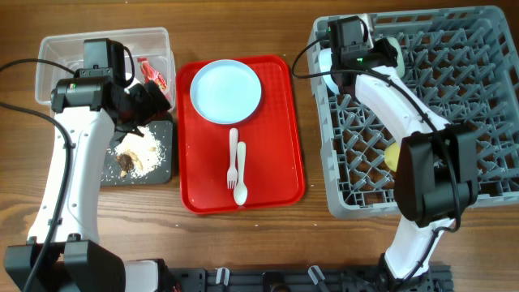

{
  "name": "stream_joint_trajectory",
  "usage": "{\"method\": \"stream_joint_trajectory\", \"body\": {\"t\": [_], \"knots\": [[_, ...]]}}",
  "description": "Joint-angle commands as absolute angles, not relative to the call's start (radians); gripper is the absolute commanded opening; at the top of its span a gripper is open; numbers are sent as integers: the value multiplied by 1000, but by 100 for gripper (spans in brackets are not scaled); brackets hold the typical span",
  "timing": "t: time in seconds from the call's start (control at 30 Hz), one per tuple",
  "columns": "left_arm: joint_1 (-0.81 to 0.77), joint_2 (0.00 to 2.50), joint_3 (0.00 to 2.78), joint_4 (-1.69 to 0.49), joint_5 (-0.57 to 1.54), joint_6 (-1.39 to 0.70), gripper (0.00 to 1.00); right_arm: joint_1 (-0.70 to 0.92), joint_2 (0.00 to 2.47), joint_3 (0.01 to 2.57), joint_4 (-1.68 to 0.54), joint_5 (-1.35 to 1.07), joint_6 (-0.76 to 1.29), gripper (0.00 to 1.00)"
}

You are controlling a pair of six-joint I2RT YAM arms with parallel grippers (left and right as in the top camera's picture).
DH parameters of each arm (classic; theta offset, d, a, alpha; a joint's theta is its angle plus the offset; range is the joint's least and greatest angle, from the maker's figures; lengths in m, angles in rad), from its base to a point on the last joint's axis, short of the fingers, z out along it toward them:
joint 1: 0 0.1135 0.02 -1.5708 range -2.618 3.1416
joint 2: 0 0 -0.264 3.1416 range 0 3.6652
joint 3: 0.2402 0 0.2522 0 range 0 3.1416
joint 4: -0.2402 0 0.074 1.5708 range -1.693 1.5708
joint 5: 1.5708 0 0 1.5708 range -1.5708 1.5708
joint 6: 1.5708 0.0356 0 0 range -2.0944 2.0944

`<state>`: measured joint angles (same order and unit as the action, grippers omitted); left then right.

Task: Sort waste into correct bins and load items into the dishwasher rack
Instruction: 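Grasp the green bowl with right gripper and place it in the rack, then grasp the white spoon with right gripper and drop it in the rack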

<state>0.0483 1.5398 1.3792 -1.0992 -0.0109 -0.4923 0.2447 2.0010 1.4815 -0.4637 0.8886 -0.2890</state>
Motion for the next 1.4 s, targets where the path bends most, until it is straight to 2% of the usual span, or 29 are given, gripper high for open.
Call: {"method": "stream_joint_trajectory", "body": {"t": [0.0,0.03,0.07,0.13,0.17,0.23,0.27,0.33,0.43,0.47,0.6,0.73,0.9,1.0,1.03,1.1,1.3,1.37], "knots": [[56,1535,1380,-1096,-24,-502,100,250,1953,1480,-493,796,-183,49],[56,1535,1380,-1096,-24,-502,100,250,1898,1481,-517,729,-180,60],[56,1535,1380,-1097,-24,-502,100,250,1845,1481,-536,657,-180,67],[56,1535,1380,-1104,-24,-502,100,251,1738,1481,-586,498,-180,75],[56,1535,1380,-1111,-24,-502,100,252,1695,1481,-614,391,-180,76],[56,1535,1380,-1128,-25,-502,100,263,1594,1481,-701,-14,-86,76],[57,1535,1380,-1140,-25,-501,100,274,1571,1481,-739,-176,10,67],[57,1535,1380,-1164,-47,-502,100,332,1572,1480,-823,-326,161,66],[78,1535,1380,-1194,-104,-503,100,503,1626,1479,-926,-311,257,68],[98,1535,1380,-1194,-103,-503,100,590,1675,1479,-955,-252,352,68],[127,1535,1380,-1194,-103,-503,100,772,1845,1479,-970,-218,610,71],[127,1535,1380,-1194,-102,-503,100,883,2000,1479,-981,-192,830,76],[127,1535,1380,-1194,-102,-503,100,976,2124,1479,-955,-112,894,73],[127,1535,1380,-1194,-102,-503,100,976,2144,1479,-953,-112,917,64],[127,1535,1380,-1194,-102,-503,100,976,2144,1479,-954,-104,920,53],[127,1535,1380,-1194,-102,-503,100,976,2145,1479,-954,-102,926,40],[127,1535,1380,-1194,-102,-503,100,907,2145,1479,-962,-70,933,38],[127,1535,1380,-1193,-102,-503,100,870,2139,1479,-965,-70,865,33]]}}
